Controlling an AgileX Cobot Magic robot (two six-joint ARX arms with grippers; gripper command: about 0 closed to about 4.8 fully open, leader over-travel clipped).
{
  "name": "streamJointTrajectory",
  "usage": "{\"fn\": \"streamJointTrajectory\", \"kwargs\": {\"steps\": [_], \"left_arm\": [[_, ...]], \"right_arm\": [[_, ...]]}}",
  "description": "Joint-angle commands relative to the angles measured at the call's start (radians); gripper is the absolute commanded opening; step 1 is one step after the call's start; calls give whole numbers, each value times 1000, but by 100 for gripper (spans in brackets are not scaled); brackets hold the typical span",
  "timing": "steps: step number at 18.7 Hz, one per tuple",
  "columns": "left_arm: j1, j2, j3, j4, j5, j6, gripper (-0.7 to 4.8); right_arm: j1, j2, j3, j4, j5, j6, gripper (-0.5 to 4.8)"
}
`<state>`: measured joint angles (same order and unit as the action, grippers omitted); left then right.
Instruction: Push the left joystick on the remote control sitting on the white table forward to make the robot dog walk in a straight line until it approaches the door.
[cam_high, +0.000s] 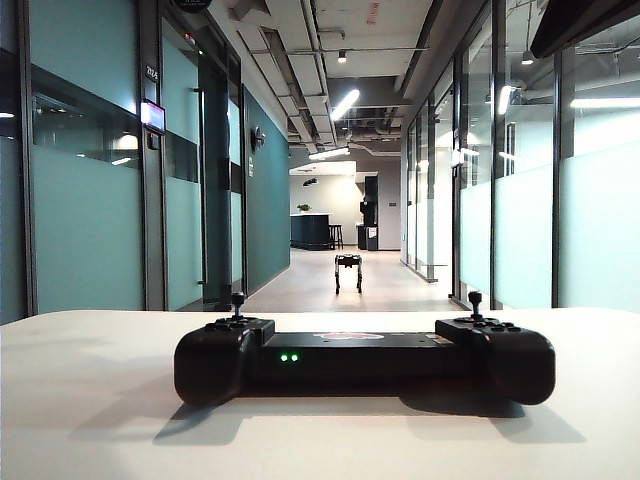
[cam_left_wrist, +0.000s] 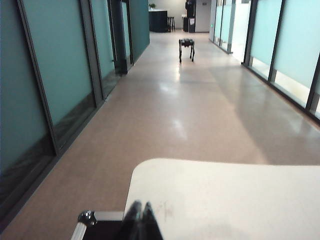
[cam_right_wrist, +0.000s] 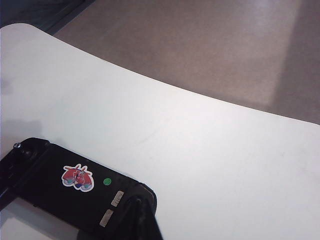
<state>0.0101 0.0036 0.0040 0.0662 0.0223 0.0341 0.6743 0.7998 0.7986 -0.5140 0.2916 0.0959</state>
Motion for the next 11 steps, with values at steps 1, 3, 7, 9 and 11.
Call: {"fn": "streamJointTrajectory", "kwargs": {"steps": [1,3,7,9,11], "left_arm": [[0,0,3,-6,-1,8,-4],[0,0,3,-6,-1,8,-4],[0,0,3,-6,-1,8,-4],[0,0,3,-6,-1,8,-4],[0,0,3,-6,0,8,-4]], "right_arm": [[1,-1,4,18,2,-2,0],[1,-1,4,18,2,-2,0],[1,-1,3,21,1,-2,0],[-2,-10,-10,30,0,-2,0],[-23,-32,-48,67,25,-2,0]]}}
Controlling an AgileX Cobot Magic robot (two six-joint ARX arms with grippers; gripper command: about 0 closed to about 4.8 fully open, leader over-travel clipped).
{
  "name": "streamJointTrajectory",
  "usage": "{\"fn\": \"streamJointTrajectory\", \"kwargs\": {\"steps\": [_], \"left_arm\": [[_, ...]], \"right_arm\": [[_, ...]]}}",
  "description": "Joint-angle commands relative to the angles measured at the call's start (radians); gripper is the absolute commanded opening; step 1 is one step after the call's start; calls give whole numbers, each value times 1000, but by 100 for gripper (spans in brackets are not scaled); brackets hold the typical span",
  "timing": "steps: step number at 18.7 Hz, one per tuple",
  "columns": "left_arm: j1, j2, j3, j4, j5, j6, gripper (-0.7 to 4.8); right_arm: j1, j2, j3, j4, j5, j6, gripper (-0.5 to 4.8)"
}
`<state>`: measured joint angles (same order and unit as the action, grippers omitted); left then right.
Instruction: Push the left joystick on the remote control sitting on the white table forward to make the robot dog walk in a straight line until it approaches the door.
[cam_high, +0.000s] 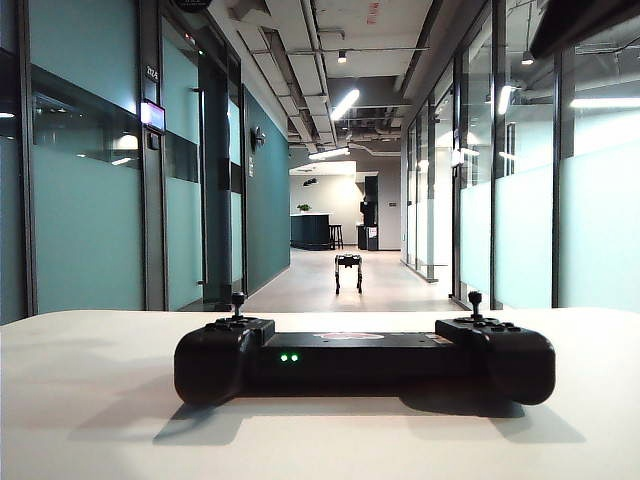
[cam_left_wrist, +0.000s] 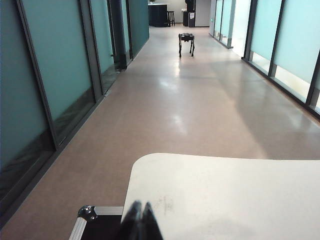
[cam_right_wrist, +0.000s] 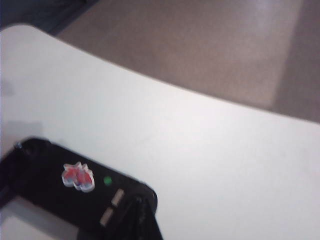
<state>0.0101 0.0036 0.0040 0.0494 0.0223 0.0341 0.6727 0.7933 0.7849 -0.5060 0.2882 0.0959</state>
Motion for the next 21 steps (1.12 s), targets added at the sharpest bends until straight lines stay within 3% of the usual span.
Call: {"fn": "streamJointTrajectory", "kwargs": {"steps": [1,5,7,9,12,17,21], "left_arm": [[0,0,3,11,0,8,-4],[0,0,3,11,0,8,-4],[0,0,3,10,0,8,-4],[0,0,3,11,0,7,-4],[-1,0,3,11,0,8,-4],[-1,0,3,11,0,8,-4],[-1,0,3,10,0,8,-4]], "right_arm": [[-43,-49,-64,92,35,-2,0],[-174,-205,-275,404,16,-2,0],[-237,-276,-355,489,-45,-14,0],[-340,-355,-441,515,-179,-73,0],[-484,-490,-549,511,-244,-129,0],[-635,-674,-653,512,-239,-130,0],[-687,-744,-703,567,-239,-130,0]]}}
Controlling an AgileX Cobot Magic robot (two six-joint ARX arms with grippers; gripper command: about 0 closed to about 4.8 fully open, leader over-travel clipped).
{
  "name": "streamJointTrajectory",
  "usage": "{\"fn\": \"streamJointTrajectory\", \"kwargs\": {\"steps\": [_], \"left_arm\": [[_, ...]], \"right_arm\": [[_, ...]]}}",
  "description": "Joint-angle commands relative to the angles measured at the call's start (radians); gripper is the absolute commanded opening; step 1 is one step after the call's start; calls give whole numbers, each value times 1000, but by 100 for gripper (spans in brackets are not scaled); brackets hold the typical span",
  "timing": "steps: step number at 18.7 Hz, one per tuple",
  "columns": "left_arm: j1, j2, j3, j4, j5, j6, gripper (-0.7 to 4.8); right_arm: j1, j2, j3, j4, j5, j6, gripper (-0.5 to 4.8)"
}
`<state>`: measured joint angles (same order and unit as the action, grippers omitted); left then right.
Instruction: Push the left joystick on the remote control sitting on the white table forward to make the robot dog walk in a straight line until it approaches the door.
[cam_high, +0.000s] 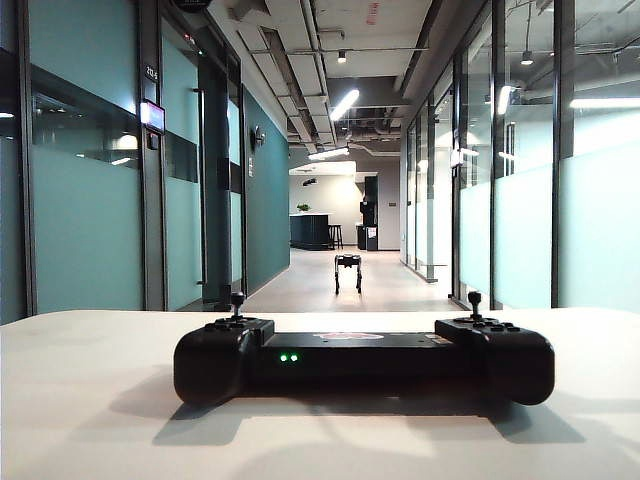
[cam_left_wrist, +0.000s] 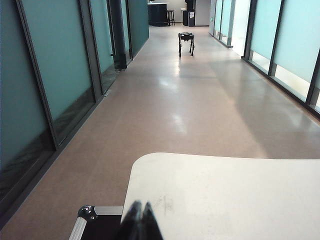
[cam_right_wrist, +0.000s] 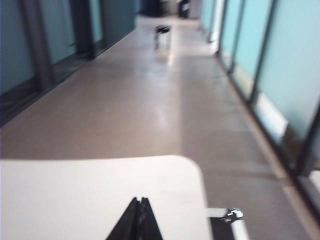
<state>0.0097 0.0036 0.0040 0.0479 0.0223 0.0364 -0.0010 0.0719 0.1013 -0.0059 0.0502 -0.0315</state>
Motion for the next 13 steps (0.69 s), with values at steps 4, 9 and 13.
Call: {"fn": "streamJointTrajectory", "kwargs": {"steps": [4,9,13], "left_arm": [[0,0,3,12,0,5,-4],[0,0,3,12,0,5,-4],[0,0,3,12,0,5,-4]], "right_arm": [[-14,-59,-73,117,-1,14,0],[-14,-75,-101,118,-1,61,0],[-14,-75,-100,109,-1,61,0]]}}
